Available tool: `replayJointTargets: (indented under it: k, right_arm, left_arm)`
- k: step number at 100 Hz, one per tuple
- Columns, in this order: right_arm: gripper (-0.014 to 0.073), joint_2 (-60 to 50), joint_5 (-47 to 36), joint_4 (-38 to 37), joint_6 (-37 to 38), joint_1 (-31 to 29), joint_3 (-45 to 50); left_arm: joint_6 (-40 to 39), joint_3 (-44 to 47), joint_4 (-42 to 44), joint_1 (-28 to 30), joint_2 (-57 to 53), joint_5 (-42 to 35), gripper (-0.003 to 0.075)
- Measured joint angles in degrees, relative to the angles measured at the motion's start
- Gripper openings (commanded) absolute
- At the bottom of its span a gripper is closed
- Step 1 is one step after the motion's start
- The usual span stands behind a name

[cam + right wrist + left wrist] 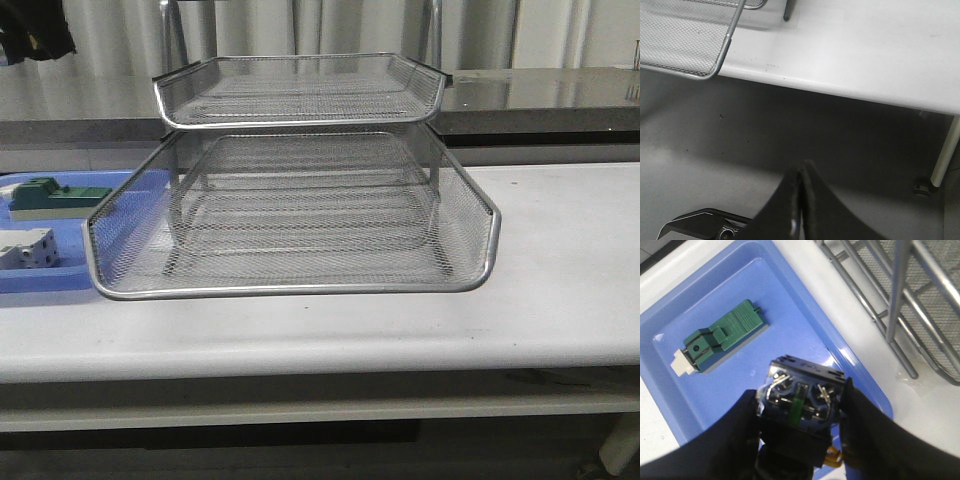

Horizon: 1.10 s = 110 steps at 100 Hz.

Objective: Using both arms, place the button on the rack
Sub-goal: 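Carry the red button with the left gripper into the pulled-out tray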

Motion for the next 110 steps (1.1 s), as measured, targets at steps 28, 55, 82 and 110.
replayJointTargets:
  k: [28, 55, 82, 110]
  right_arm:
    - [-0.0060, 0.00, 0.00, 0.00, 0.00, 0.00, 0.00]
    - [-0.0060, 0.00, 0.00, 0.00, 0.00, 0.00, 0.00]
    - [-0.0060, 0.00, 0.00, 0.00, 0.00, 0.00, 0.00]
    - [-0.0060, 0.00, 0.00, 0.00, 0.00, 0.00, 0.00]
  left_arm:
    - [-0.28, 8.96, -2.06, -6.20, -8.71, 0.34, 0.0004]
    - [-0.28, 10.20, -4.40, -15.50, -9.16, 0.34, 0.0004]
    - [-0.28, 10.33, -4.76, -23.71, -7.18, 0.34, 0.0004]
    - [-0.28, 10.56, -5.43, -29.46, -1.65, -0.01, 0.0004]
